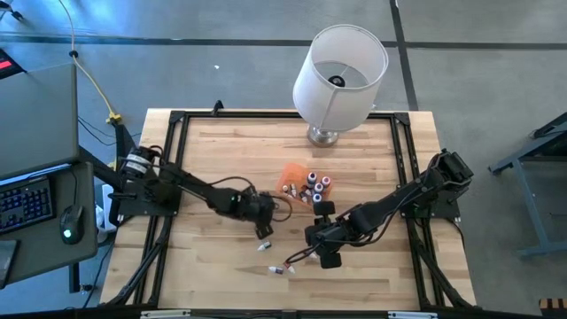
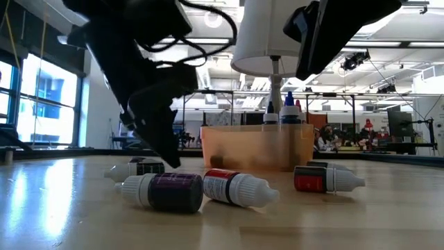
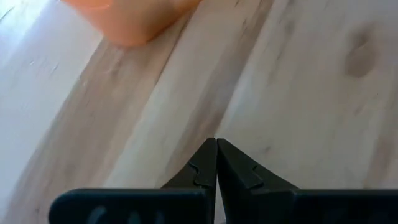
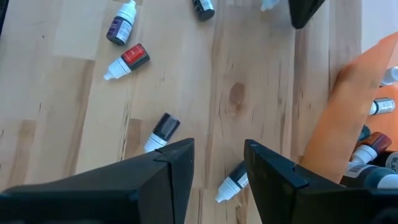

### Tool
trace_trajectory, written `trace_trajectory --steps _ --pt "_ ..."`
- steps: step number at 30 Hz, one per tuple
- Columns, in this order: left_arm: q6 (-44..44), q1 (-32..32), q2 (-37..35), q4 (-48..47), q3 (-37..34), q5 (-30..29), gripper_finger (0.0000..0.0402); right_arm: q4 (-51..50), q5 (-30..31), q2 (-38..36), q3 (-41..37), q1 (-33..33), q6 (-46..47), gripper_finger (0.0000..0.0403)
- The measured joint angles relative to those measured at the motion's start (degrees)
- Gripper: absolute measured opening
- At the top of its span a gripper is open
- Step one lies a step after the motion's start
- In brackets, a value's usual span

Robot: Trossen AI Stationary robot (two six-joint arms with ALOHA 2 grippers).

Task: Pick & Place food coloring
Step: Put the small purple food coloring bottle into the orange bin

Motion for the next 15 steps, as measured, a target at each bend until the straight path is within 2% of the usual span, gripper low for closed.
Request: trace_trajectory --steps 5,11,15 --pt "9.6 4.9 0.0 -0.5 0.1 3.0 0.0005 0.0 -0.1 0.0 0.0 0.0 0.0 0.0134" --pt "29.9 10.4 -0.2 -0.7 0.2 13.8 0.0005 0.0 -0.1 0.0 0.0 0.0 0.0 0.0134" --pt "34.7 12.4 -0.2 -0.7 0.2 15.5 0.0005 -0.1 -0.1 0.0 0.0 0.0 0.1 0.0133"
